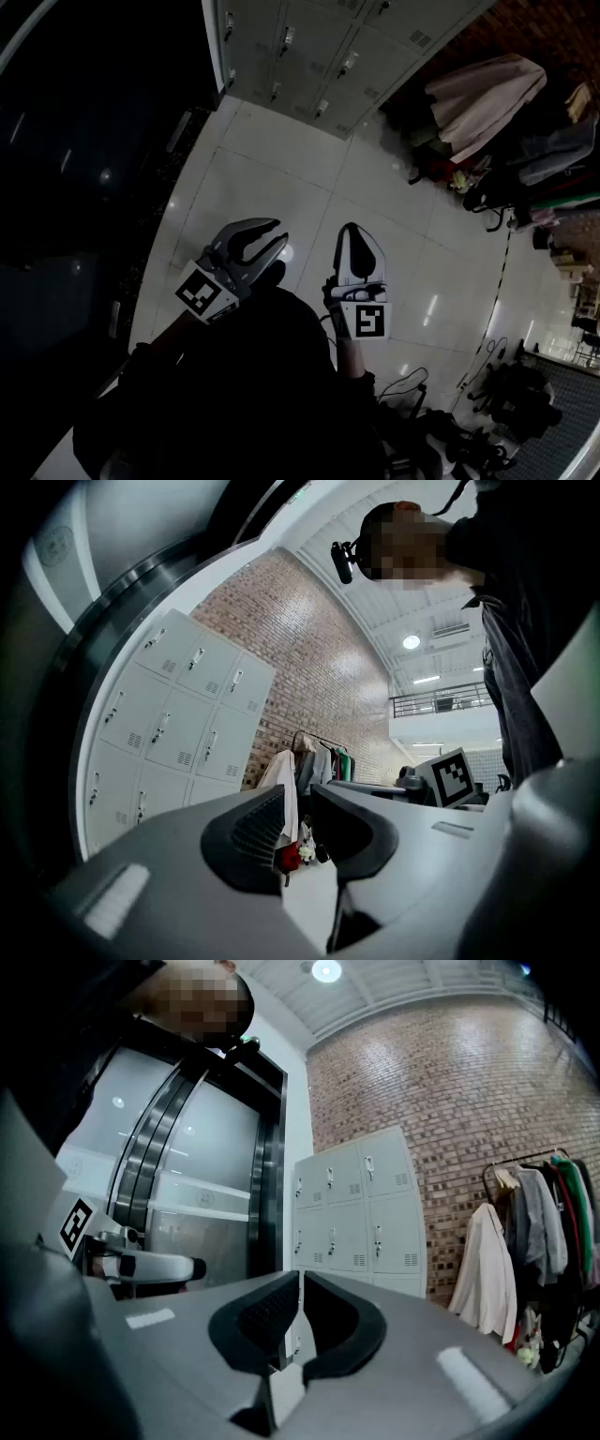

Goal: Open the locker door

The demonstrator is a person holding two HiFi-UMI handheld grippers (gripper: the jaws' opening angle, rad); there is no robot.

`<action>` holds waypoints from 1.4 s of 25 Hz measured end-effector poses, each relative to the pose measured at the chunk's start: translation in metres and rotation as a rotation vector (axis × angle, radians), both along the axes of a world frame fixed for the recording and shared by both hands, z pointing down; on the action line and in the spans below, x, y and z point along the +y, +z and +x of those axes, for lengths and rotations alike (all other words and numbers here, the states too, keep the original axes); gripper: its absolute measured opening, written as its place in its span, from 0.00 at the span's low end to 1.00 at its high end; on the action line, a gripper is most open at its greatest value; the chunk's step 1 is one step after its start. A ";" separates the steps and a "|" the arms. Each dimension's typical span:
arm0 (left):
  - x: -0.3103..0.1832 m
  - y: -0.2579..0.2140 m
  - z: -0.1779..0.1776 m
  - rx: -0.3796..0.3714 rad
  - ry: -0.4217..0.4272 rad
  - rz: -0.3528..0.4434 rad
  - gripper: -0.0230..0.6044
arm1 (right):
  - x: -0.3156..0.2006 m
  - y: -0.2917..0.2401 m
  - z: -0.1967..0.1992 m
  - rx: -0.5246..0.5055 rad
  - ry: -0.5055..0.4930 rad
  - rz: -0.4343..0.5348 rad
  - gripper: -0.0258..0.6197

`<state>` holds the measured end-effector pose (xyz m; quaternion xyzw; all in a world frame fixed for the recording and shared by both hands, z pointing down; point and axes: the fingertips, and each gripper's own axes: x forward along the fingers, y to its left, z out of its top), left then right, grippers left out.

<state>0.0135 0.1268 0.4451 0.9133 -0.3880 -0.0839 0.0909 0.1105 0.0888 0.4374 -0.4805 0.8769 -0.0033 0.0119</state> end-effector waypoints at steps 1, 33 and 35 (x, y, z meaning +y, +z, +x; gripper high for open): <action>-0.007 0.001 0.002 0.000 -0.005 -0.004 0.18 | -0.008 0.002 0.005 0.009 0.009 -0.011 0.04; -0.397 0.032 -0.174 0.033 -0.088 -0.104 0.18 | -0.710 -0.037 -0.040 0.096 0.203 0.045 0.17; -0.397 0.037 -0.186 0.034 -0.115 -0.126 0.18 | -0.747 -0.037 -0.033 0.104 0.246 0.031 0.18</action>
